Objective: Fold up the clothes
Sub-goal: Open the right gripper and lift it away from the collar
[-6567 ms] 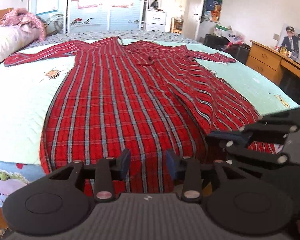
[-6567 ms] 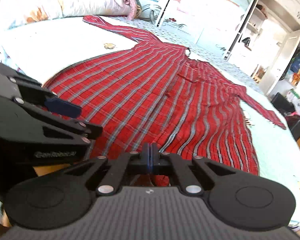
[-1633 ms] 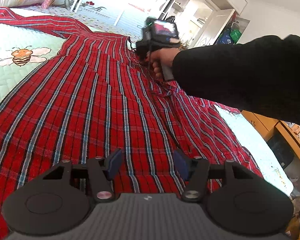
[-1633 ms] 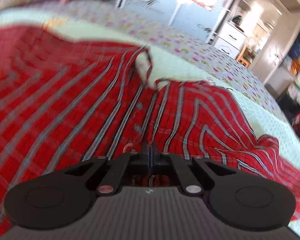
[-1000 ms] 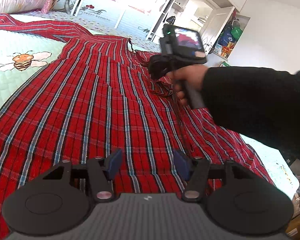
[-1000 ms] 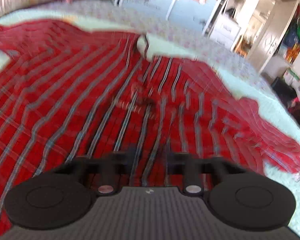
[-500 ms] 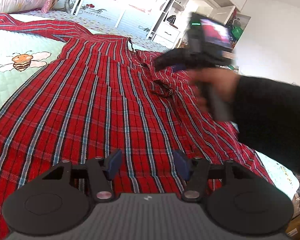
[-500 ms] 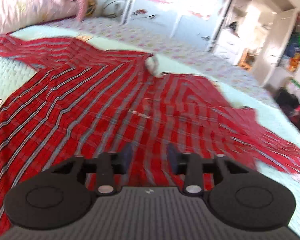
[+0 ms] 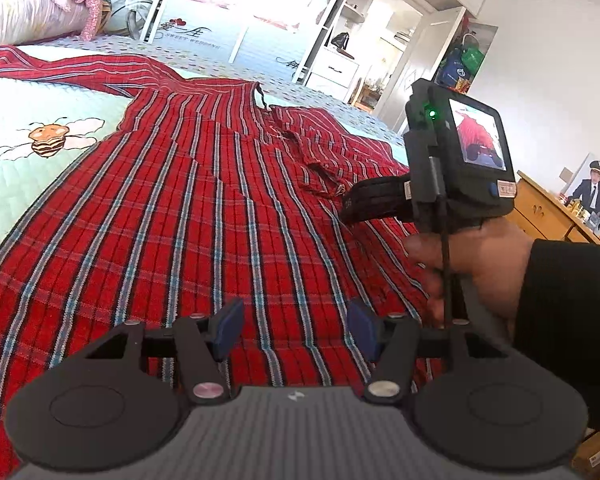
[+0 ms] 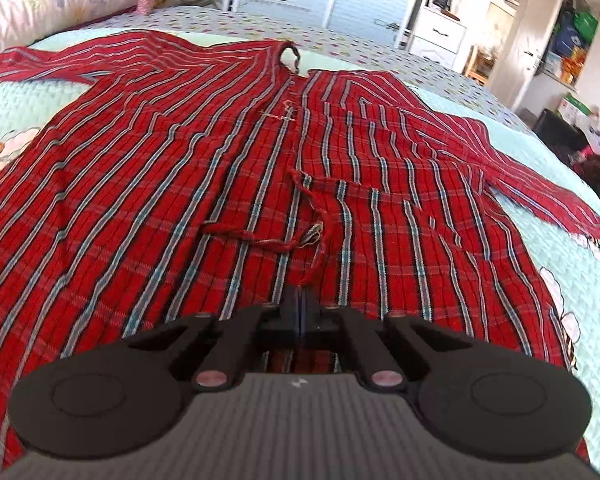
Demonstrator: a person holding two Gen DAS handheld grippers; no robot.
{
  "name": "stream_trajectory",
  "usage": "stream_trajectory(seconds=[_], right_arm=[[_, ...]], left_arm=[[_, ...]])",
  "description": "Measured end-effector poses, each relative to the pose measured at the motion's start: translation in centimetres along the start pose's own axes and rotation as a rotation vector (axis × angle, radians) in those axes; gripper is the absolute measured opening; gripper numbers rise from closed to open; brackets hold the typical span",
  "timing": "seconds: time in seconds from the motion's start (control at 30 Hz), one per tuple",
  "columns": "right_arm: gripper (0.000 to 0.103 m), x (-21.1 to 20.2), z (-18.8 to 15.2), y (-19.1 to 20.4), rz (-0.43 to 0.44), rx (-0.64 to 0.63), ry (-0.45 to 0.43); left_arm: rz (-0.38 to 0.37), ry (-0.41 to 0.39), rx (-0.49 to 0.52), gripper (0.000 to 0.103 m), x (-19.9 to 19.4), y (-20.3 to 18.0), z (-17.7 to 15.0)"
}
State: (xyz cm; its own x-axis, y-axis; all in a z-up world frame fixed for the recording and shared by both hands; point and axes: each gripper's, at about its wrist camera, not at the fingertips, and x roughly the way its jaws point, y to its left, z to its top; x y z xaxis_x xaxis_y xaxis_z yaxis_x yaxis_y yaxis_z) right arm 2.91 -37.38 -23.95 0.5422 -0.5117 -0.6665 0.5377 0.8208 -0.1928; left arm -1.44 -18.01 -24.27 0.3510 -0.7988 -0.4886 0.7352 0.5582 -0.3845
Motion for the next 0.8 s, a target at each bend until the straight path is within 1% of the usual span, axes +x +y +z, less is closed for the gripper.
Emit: stream_trajectory(seconds=[0.1, 0.2, 0.27, 0.3, 0.4, 0.43, 0.47, 0.5, 0.57, 0.63, 0.73, 0.8], right_arm=[[0.001, -1.1, 0.3, 0.3, 0.004, 0.014, -0.029], [0.001, -3.1, 0.3, 1.6, 0.032, -0.004, -0.083], [0.001, -3.7, 0.1, 2.4, 0.053, -0.023, -0.099], [0.001, -3.7, -0.1, 2.7, 0.06, -0.027, -0.099], [0.003, -2.3, -0.8, 2.3, 0.051, -0.025, -0.025], [0.006, -2.7, -1.0, 2.0, 0.046, -0.011, -0.034], [0.02, -3.7, -1.2, 1.7, 0.033, 0.001, -0.061], [0.042, -5.2, -1.5, 1.4, 0.025, 0.009, -0.093], [0.058, -8.6, -2.7, 0.8, 0.039, 0.027, -0.146], [0.058, -11.9, -4.4, 0.1, 0.057, 0.026, -0.168], [0.058, -16.3, -7.8, -0.4, 0.069, 0.017, -0.134], [0.058, -18.3, -10.3, 0.2, 0.077, 0.004, -0.107]], left_arm=[[-0.001, -0.005, -0.005, 0.06, -0.1, 0.1, 0.1], [-0.004, -0.016, -0.009, 0.06, -0.4, 0.1, 0.2], [-0.006, -0.018, -0.016, 0.06, -0.4, 0.2, 0.2], [-0.006, -0.016, -0.018, 0.06, -0.4, 0.2, 0.3], [-0.01, -0.01, -0.018, 0.06, -0.4, 0.3, 0.3], [-0.011, -0.011, -0.018, 0.06, -0.5, 0.3, 0.3], [-0.012, -0.013, -0.018, 0.06, -0.5, 0.3, 0.4], [-0.012, -0.015, -0.02, 0.06, -0.5, 0.3, 0.5], [-0.011, -0.019, -0.025, 0.06, -0.5, 0.5, 0.7], [-0.007, -0.022, -0.035, 0.06, -0.6, 0.8, 0.8], [0.006, -0.026, -0.061, 0.06, -1.0, 1.3, 0.9], [0.015, -0.033, -0.069, 0.06, -1.5, 1.5, 0.8]])
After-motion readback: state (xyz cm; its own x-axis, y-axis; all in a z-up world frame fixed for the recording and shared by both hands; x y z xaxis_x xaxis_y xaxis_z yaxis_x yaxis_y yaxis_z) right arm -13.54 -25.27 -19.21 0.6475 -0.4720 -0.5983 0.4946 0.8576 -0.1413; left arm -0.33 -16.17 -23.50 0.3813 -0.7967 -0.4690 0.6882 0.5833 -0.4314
